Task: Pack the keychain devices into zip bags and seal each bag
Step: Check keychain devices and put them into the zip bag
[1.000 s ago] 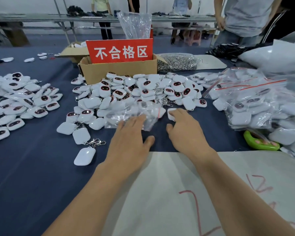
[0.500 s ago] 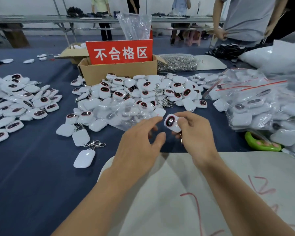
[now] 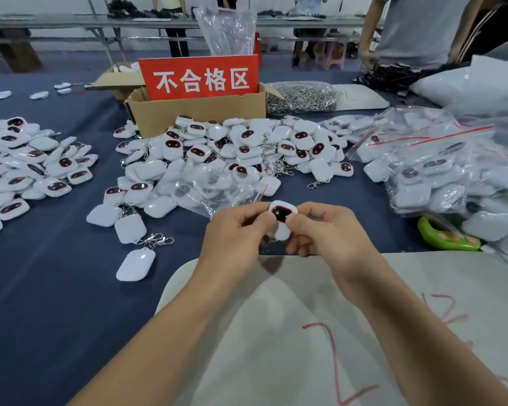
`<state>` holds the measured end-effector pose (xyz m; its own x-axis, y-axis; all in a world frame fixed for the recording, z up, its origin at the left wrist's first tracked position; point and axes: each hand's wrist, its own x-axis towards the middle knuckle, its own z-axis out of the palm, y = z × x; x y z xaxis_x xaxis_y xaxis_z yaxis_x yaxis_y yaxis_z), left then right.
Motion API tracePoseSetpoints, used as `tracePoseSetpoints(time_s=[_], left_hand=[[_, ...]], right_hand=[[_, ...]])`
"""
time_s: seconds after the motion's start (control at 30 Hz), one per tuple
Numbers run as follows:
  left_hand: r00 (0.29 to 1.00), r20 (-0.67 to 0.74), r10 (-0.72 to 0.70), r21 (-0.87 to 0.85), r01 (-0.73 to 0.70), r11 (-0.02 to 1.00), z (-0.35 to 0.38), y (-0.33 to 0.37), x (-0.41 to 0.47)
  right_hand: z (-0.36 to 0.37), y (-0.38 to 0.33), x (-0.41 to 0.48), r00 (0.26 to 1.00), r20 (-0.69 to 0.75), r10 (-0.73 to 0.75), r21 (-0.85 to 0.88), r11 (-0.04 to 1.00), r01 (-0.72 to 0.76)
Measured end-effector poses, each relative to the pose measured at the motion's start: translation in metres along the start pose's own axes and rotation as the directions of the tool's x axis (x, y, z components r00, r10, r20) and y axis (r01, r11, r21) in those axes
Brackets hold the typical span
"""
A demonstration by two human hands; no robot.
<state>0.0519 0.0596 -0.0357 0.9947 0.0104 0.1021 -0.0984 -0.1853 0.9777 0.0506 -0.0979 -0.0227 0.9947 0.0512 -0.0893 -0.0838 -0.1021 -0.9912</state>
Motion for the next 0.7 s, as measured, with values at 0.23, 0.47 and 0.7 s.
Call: tracePoseSetpoints(time_s=[0.23,0.47,0.7], left_hand=[[0.999,-0.010,-0.045,-0.030,0.045,0.999,-0.0009,0.0000,-0.0023],[0.998,-0.013,-0.064,-0.039,0.064,0.997,-0.0040,-0.0005,-0.0023],[0.997,-0.009,-0.070,-0.085,0.069,0.994,-0.0047,0.0017,0.0000]], right_hand=[[0.0014,0.0057,0.0036,0.997,-0.063,-0.044,-0.087,0.995,0.038],[0.0001,0.0045,0.0041,0.999,-0.031,-0.045,-0.141,0.989,0.040],[0.0025,0.0026,0.0025,0.992,0.025,-0.126,-0.215,0.968,0.129]])
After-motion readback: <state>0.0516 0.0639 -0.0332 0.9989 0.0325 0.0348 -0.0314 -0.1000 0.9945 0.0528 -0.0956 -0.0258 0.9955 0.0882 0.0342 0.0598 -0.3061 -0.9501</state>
